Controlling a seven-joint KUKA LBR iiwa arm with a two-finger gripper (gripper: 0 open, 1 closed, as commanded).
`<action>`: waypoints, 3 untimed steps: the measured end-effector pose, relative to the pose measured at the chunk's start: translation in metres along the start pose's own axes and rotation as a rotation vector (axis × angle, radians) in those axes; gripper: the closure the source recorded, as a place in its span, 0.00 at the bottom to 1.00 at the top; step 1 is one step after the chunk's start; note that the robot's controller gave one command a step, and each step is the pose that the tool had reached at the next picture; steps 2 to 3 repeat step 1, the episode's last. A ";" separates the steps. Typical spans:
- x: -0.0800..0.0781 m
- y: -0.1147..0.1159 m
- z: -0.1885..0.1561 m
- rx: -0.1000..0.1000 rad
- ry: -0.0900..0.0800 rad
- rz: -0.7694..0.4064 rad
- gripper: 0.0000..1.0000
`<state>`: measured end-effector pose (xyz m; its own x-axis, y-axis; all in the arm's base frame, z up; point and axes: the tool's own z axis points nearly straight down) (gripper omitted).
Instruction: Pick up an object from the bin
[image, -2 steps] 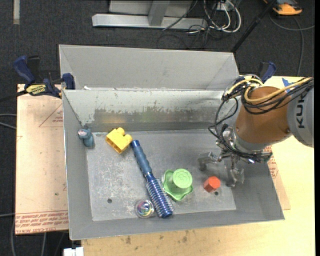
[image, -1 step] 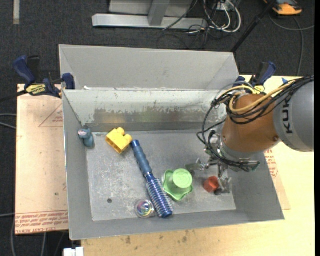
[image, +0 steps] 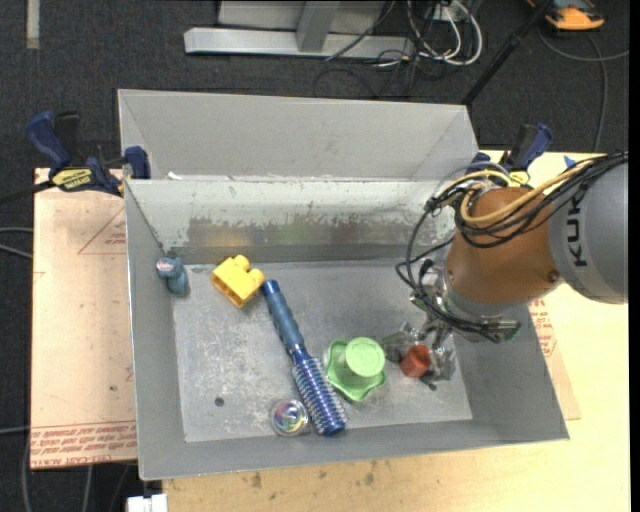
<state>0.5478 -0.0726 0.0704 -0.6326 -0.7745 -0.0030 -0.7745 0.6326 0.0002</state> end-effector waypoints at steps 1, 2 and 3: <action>0.035 0.002 -0.149 0.009 -0.003 0.042 1.00; 0.035 0.002 -0.149 0.009 -0.003 0.042 1.00; 0.035 0.002 -0.149 0.009 -0.003 0.042 1.00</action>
Offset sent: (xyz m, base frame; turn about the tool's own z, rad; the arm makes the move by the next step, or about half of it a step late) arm -0.0259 -0.0258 0.1451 0.0363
